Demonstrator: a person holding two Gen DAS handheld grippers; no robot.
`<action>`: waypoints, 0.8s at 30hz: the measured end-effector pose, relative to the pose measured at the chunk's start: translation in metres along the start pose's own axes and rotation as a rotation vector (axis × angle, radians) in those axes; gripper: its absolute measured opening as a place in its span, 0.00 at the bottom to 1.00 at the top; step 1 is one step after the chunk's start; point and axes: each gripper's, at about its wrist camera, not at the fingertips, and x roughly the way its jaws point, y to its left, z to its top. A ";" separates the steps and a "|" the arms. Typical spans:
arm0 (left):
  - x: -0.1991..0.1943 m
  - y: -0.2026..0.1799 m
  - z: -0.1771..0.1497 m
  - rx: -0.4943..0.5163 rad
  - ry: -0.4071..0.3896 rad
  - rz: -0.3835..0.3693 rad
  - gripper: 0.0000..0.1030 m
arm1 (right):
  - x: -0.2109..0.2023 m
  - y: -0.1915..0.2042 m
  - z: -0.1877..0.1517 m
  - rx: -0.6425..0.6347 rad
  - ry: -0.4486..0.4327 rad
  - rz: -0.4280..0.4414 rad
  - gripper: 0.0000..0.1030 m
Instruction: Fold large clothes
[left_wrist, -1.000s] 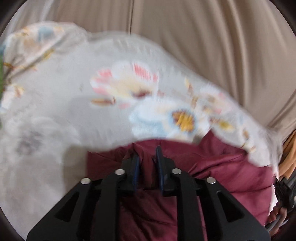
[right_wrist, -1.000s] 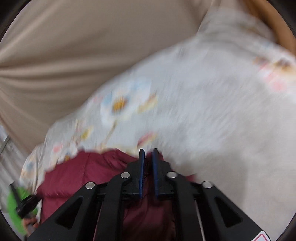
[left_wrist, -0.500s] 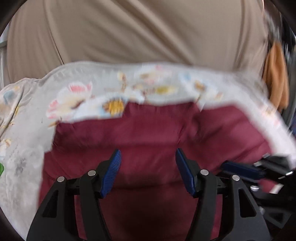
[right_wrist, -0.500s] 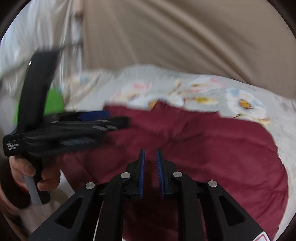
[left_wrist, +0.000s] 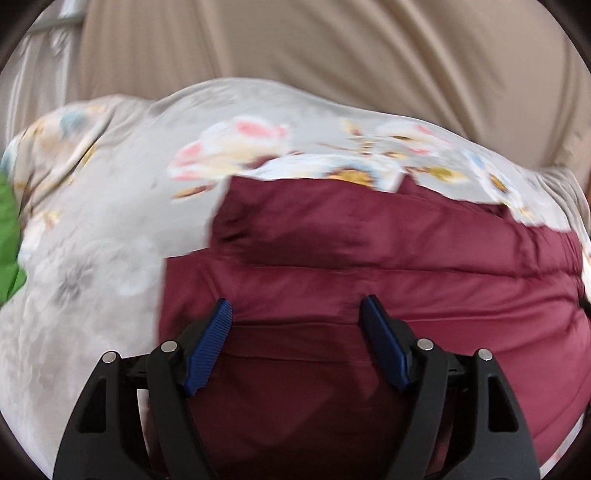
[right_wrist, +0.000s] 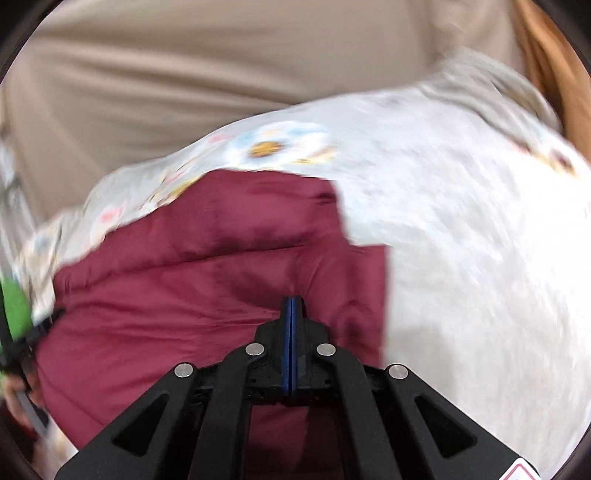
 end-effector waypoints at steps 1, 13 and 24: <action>0.000 0.006 0.002 -0.017 0.014 -0.002 0.70 | -0.002 -0.003 0.004 0.036 0.004 -0.003 0.00; 0.004 -0.048 0.073 0.002 0.021 -0.108 0.75 | 0.028 0.132 0.051 -0.301 -0.030 0.009 0.11; 0.085 -0.049 0.062 0.050 0.136 -0.039 0.89 | 0.099 0.059 0.047 0.018 0.143 0.126 0.00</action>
